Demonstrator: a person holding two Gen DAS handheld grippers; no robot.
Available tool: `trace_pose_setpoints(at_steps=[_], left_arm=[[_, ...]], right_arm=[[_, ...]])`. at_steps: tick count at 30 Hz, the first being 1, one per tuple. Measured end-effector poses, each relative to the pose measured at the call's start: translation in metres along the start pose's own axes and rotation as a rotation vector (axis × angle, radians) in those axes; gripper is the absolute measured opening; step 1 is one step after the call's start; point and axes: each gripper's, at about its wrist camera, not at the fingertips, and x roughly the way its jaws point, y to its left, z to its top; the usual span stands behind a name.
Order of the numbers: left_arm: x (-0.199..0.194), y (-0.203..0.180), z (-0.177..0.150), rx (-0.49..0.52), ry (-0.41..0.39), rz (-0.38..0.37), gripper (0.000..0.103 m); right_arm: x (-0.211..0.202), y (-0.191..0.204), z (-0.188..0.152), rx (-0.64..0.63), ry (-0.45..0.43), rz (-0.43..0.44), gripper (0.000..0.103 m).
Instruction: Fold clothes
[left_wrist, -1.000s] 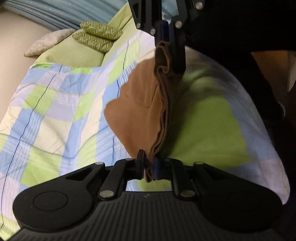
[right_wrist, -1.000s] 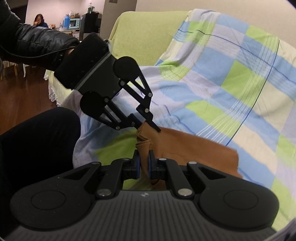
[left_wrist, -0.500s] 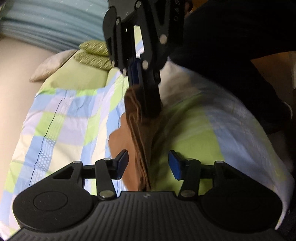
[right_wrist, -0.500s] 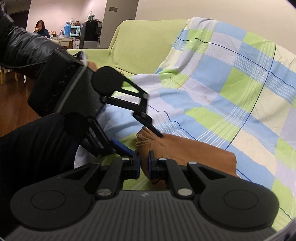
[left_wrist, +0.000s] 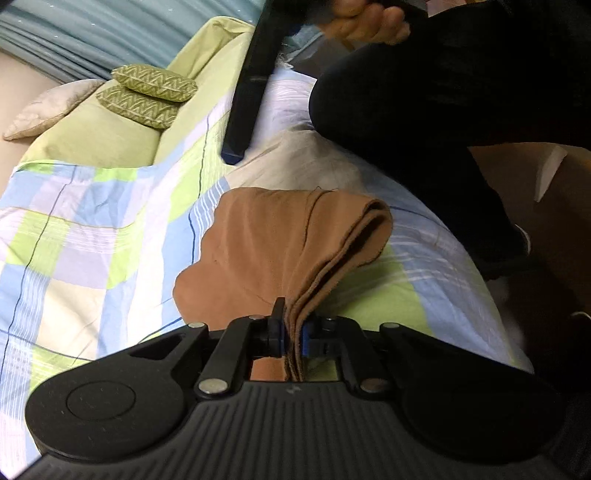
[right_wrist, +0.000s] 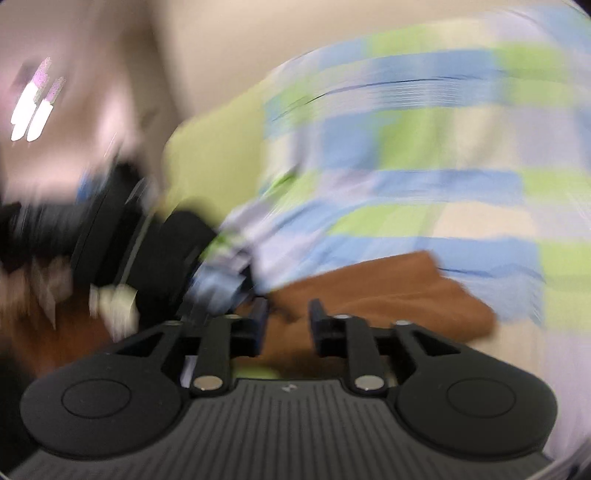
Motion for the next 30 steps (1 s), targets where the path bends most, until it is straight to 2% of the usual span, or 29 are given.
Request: trace_pose_setpoints(at_steps=[2, 5, 8, 11, 12, 13, 14, 19, 21, 22, 23, 27, 30], left_arm=[[-0.001, 0.008, 0.001, 0.001, 0.004, -0.024, 0.007], [-0.008, 0.008, 0.001, 0.004, 0.008, -0.047, 0.007], [-0.012, 0.017, 0.003, -0.004, 0.005, -0.076, 0.007], [-0.014, 0.031, 0.005, -0.051, -0.008, -0.095, 0.005], [-0.015, 0.033, 0.006, -0.059, -0.009, -0.1, 0.005], [-0.014, 0.038, 0.006, -0.073, -0.012, -0.105, 0.005], [-0.012, 0.041, 0.007, -0.072, -0.012, -0.107, 0.005], [-0.008, 0.052, 0.011, -0.055, -0.014, -0.115, 0.005], [-0.006, 0.055, 0.012, -0.045, -0.011, -0.118, 0.005], [-0.006, 0.057, 0.012, -0.044, -0.009, -0.121, 0.005], [-0.005, 0.06, 0.012, -0.043, -0.006, -0.124, 0.005], [-0.006, 0.066, 0.011, -0.037, -0.006, -0.136, 0.005], [-0.006, 0.063, 0.013, -0.024, -0.006, -0.139, 0.005]], right_arm=[[0.0, -0.028, -0.007, 0.24, -0.102, -0.002, 0.04], [0.015, -0.029, -0.016, 0.313, -0.162, 0.06, 0.04], [0.034, -0.027, -0.026, 0.342, -0.142, 0.089, 0.04], [0.046, -0.041, -0.044, 0.46, -0.062, 0.037, 0.038], [0.047, -0.048, -0.052, 0.502, -0.044, 0.031, 0.035], [0.049, -0.054, -0.06, 0.541, -0.027, 0.026, 0.026], [0.048, -0.057, -0.063, 0.552, -0.023, 0.024, 0.024], [0.048, -0.059, -0.061, 0.545, -0.003, 0.017, 0.025], [0.044, -0.056, -0.058, 0.538, -0.002, 0.004, 0.03], [0.04, -0.05, -0.049, 0.484, -0.018, -0.013, 0.037], [0.038, -0.048, -0.045, 0.455, -0.032, -0.024, 0.04], [0.042, -0.045, -0.011, 0.312, -0.06, -0.063, 0.042], [0.065, -0.048, 0.014, 0.222, -0.013, -0.057, 0.042]])
